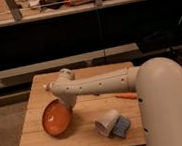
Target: Pick up the ceramic bowl
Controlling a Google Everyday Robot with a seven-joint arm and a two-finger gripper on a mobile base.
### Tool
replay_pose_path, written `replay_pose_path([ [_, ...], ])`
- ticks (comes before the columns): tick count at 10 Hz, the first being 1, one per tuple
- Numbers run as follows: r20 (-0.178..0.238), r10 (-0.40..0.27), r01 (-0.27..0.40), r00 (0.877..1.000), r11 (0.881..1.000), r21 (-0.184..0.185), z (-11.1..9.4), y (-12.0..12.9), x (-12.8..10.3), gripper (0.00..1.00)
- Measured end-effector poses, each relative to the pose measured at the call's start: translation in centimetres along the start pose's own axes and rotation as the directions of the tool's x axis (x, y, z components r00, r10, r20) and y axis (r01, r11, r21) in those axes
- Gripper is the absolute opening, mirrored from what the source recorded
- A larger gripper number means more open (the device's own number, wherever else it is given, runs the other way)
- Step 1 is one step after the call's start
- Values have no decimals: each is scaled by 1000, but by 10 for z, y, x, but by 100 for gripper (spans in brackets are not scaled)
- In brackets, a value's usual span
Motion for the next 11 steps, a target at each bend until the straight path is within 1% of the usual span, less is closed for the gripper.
replay_pose_path([
  [2,-7,-3,3,1000,1000,-7,-5,2,3,2],
  [4,-9,0,0,1000,1000,-18,-17,8,5,2],
  [8,-21,5,-5,1000,1000,-23,-27,12,9,2],
  [11,-31,16,-17,999,999,-32,-38,21,9,2],
])
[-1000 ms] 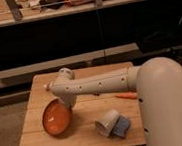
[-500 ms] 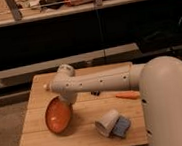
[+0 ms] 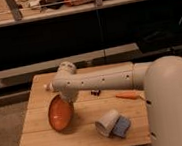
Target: Pick up the ceramic bowl
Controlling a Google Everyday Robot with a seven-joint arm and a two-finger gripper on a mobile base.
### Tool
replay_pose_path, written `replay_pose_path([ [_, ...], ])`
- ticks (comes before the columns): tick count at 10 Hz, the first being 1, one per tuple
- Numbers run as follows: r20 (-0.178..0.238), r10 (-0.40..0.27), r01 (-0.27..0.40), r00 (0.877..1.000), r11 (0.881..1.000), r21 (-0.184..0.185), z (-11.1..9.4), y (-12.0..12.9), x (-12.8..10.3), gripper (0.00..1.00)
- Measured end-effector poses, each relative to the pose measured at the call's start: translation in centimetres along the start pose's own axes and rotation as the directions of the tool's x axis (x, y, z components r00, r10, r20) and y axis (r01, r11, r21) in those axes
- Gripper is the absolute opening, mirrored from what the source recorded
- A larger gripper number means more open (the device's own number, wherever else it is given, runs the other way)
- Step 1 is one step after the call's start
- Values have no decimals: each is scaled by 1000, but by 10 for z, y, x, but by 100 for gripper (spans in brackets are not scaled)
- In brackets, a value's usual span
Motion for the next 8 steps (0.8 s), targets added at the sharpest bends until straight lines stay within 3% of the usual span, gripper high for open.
replay_pose_path([
  [8,-16,25,-25,1000,1000,-3,-14,20,-3,2],
])
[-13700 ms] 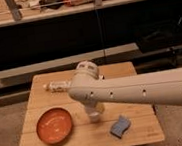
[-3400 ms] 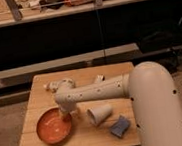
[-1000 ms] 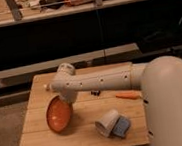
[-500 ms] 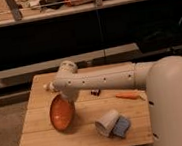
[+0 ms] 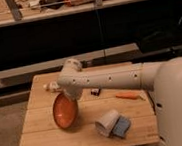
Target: Pick up the ceramic bowl
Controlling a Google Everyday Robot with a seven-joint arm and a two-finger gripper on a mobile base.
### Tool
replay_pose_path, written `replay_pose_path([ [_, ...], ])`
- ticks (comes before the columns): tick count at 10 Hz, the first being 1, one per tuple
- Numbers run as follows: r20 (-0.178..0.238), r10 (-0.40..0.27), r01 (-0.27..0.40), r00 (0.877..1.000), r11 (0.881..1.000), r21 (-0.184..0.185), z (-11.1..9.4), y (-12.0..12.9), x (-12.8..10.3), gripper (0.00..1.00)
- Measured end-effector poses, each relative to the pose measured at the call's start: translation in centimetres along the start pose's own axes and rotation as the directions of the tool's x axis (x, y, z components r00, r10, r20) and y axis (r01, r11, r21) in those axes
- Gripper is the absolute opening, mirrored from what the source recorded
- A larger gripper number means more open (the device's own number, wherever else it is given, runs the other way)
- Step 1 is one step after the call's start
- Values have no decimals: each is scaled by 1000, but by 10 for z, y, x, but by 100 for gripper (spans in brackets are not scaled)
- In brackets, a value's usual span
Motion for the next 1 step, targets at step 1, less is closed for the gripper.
replay_pose_path([
  [1,-1,4,-4,1000,1000,1,-2,1,0,2],
])
